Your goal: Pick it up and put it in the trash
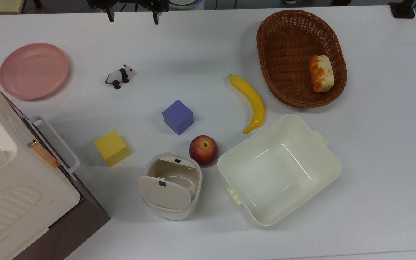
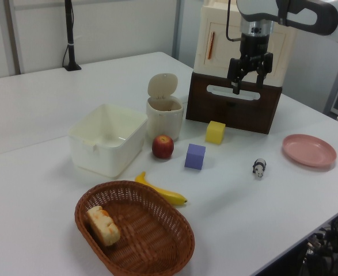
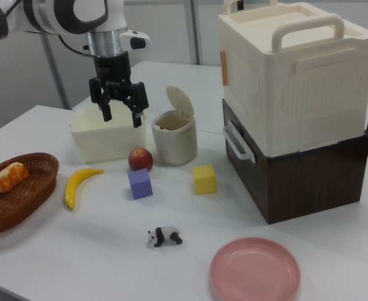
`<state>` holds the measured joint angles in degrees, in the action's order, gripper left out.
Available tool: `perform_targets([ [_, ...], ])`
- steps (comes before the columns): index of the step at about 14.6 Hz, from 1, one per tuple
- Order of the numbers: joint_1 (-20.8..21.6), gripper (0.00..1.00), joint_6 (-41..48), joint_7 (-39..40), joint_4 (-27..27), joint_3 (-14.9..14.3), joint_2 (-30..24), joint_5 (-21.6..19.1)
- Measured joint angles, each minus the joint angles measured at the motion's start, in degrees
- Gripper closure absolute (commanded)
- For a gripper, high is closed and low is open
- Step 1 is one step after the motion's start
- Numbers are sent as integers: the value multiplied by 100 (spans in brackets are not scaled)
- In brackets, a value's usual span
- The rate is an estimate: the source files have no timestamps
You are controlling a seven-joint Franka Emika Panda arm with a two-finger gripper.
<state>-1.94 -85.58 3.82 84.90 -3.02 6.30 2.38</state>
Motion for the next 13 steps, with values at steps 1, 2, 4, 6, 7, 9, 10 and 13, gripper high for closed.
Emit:
perform_targets([
  [1,-2,0,0,-5,-5,0,-1,-7],
  [2,-3,0,0,-14,-16,-5,-9,-8],
  [4,-21,0,0,-21,-26,-36,-85,-18],
  [6,-125,0,0,10,-21,-114,-248,-170],
  [7,-161,0,2,84,-16,-147,-300,-231],
  [9,-175,0,16,205,9,-181,-367,-314],
  [10,-166,0,16,209,27,-177,-366,-338],
  [13,-146,0,16,220,104,-145,-366,-374],
])
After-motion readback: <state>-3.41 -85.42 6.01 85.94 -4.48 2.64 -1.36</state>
